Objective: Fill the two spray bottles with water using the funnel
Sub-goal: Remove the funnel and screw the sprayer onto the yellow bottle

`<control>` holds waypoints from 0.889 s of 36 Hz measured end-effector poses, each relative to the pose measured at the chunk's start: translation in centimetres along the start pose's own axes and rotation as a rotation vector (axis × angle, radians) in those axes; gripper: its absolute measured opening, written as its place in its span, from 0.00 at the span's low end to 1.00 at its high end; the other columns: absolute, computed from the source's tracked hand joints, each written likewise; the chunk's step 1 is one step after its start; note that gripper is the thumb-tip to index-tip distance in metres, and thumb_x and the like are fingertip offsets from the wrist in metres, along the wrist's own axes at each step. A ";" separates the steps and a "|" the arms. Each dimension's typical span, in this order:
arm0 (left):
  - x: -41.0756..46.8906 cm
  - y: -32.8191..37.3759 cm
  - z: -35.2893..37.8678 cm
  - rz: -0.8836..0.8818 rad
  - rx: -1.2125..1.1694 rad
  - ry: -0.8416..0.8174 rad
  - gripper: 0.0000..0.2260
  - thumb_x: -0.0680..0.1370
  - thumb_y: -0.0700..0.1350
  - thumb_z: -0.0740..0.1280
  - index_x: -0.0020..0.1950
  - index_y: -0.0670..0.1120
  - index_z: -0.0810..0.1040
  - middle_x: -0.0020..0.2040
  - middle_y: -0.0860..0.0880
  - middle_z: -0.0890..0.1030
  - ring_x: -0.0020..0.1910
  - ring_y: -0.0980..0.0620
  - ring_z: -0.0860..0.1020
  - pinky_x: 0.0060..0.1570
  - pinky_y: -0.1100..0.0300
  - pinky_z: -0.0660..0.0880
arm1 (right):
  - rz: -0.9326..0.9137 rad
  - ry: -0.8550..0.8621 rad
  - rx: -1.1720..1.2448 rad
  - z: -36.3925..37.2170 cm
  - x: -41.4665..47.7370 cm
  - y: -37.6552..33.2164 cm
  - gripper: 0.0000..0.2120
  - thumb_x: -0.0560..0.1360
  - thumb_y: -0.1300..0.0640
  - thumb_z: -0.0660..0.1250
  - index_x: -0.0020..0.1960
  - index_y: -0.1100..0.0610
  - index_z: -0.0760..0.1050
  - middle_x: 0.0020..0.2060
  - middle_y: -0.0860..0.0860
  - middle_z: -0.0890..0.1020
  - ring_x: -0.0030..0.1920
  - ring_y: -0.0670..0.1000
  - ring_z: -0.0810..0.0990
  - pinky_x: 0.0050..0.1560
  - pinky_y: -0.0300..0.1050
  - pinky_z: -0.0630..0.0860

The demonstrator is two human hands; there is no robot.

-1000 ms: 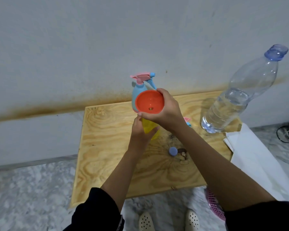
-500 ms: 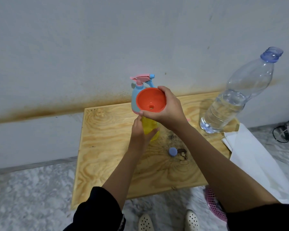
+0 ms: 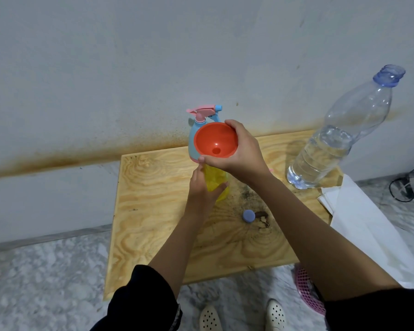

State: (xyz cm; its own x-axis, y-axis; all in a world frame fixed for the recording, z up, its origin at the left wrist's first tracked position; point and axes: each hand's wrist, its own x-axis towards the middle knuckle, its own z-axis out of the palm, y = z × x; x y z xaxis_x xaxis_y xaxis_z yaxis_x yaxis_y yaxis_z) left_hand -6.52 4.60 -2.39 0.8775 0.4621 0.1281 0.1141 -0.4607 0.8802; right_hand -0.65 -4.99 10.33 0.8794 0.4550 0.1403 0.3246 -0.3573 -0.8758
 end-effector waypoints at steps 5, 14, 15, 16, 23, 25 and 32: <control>-0.1 0.1 0.0 0.011 0.012 0.005 0.35 0.71 0.50 0.74 0.72 0.39 0.63 0.61 0.42 0.73 0.62 0.46 0.71 0.61 0.48 0.71 | 0.004 -0.003 0.010 0.0 0.0 0.1 0.43 0.60 0.47 0.80 0.69 0.53 0.64 0.58 0.43 0.70 0.59 0.45 0.71 0.56 0.40 0.72; -0.2 0.2 -0.1 0.007 0.027 0.001 0.36 0.71 0.51 0.73 0.72 0.39 0.62 0.63 0.42 0.73 0.62 0.45 0.71 0.60 0.45 0.72 | 0.013 -0.022 0.006 0.1 0.1 0.0 0.43 0.60 0.47 0.80 0.69 0.52 0.63 0.58 0.43 0.70 0.60 0.47 0.71 0.57 0.42 0.74; -0.2 0.1 -0.1 0.005 0.028 -0.001 0.36 0.71 0.52 0.73 0.72 0.39 0.62 0.63 0.42 0.73 0.63 0.45 0.72 0.60 0.45 0.72 | 0.012 -0.022 0.006 0.1 0.1 0.0 0.43 0.60 0.47 0.80 0.69 0.52 0.63 0.58 0.44 0.70 0.60 0.47 0.71 0.57 0.43 0.74; -0.2 0.1 -0.1 0.002 0.030 -0.003 0.36 0.71 0.52 0.73 0.72 0.39 0.62 0.63 0.42 0.73 0.63 0.45 0.72 0.60 0.45 0.72 | 0.011 -0.022 0.008 0.1 0.1 0.0 0.43 0.60 0.47 0.80 0.69 0.52 0.63 0.59 0.44 0.70 0.60 0.47 0.71 0.57 0.43 0.74; -0.1 0.0 -0.2 0.000 0.031 -0.006 0.37 0.71 0.54 0.72 0.73 0.40 0.62 0.63 0.42 0.73 0.62 0.46 0.72 0.60 0.45 0.72 | 0.015 -0.035 0.003 0.1 0.1 0.0 0.44 0.60 0.47 0.80 0.70 0.52 0.63 0.60 0.45 0.71 0.60 0.47 0.71 0.57 0.43 0.74; -0.2 0.0 -0.1 0.000 0.034 -0.007 0.37 0.71 0.55 0.72 0.73 0.40 0.62 0.63 0.43 0.73 0.62 0.46 0.72 0.60 0.45 0.73 | 0.017 -0.035 0.000 0.1 0.1 0.0 0.44 0.60 0.47 0.80 0.70 0.52 0.63 0.59 0.44 0.70 0.60 0.47 0.71 0.57 0.43 0.74; -0.4 0.0 0.1 0.000 0.068 -0.004 0.36 0.71 0.53 0.72 0.72 0.39 0.62 0.62 0.41 0.74 0.62 0.45 0.72 0.59 0.45 0.73 | 0.024 -0.040 -0.004 -0.1 0.0 0.2 0.44 0.61 0.46 0.80 0.70 0.51 0.62 0.59 0.43 0.69 0.60 0.46 0.70 0.56 0.42 0.73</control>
State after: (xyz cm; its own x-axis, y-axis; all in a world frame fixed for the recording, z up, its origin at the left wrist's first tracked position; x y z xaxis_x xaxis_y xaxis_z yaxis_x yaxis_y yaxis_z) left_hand -6.81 4.41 -2.49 0.8794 0.4591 0.1262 0.1452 -0.5112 0.8471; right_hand -0.59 -5.14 10.21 0.8724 0.4783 0.1005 0.3051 -0.3721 -0.8766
